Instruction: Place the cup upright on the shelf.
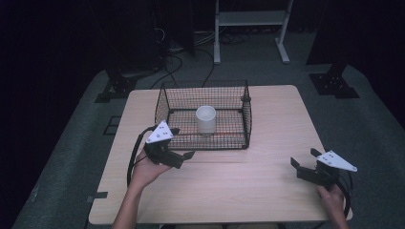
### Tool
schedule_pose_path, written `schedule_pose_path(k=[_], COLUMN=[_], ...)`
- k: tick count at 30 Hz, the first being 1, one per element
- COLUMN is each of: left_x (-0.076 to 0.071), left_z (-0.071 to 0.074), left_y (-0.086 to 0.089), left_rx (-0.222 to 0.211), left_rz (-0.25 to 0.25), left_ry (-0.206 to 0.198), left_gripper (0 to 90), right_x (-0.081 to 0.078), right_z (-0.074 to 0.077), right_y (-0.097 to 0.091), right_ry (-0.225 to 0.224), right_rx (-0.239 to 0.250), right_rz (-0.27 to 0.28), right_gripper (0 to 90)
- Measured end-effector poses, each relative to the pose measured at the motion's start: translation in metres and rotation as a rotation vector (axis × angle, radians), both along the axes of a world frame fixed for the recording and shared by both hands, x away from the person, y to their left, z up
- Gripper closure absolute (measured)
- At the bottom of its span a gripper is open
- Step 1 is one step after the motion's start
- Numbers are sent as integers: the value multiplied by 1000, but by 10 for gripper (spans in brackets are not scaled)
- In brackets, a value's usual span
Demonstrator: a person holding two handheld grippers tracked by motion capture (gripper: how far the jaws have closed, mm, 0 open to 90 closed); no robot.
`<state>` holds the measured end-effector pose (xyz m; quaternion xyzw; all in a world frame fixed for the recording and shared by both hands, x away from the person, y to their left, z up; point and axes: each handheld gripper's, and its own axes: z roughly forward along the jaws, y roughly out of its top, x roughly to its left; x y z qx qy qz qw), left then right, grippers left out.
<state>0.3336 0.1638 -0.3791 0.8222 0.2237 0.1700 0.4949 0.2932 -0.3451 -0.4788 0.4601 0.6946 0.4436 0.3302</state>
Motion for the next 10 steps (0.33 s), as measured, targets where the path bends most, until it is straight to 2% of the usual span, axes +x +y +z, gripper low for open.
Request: schedule_pose_path(k=[2, 7, 9, 10], left_x=[-7, -25, -32, -35], left_z=[-4, -16, -20, -21], left_y=[1, 5, 6, 6], left_rx=[-4, -30, -55, -52], left_rz=[10, 24, 24, 25], left_ry=[-10, -1, -6, -7], left_gripper=[30, 29, 29, 29], right_x=[0, 0, 0, 0], right_z=[0, 0, 0, 0], right_y=[0, 0, 0, 0], right_ry=[1, -2, -3, -4], right_rx=[1, 0, -2, -4], right_rz=[-1, 0, 1, 2], right_gripper=[130, 130, 130, 130])
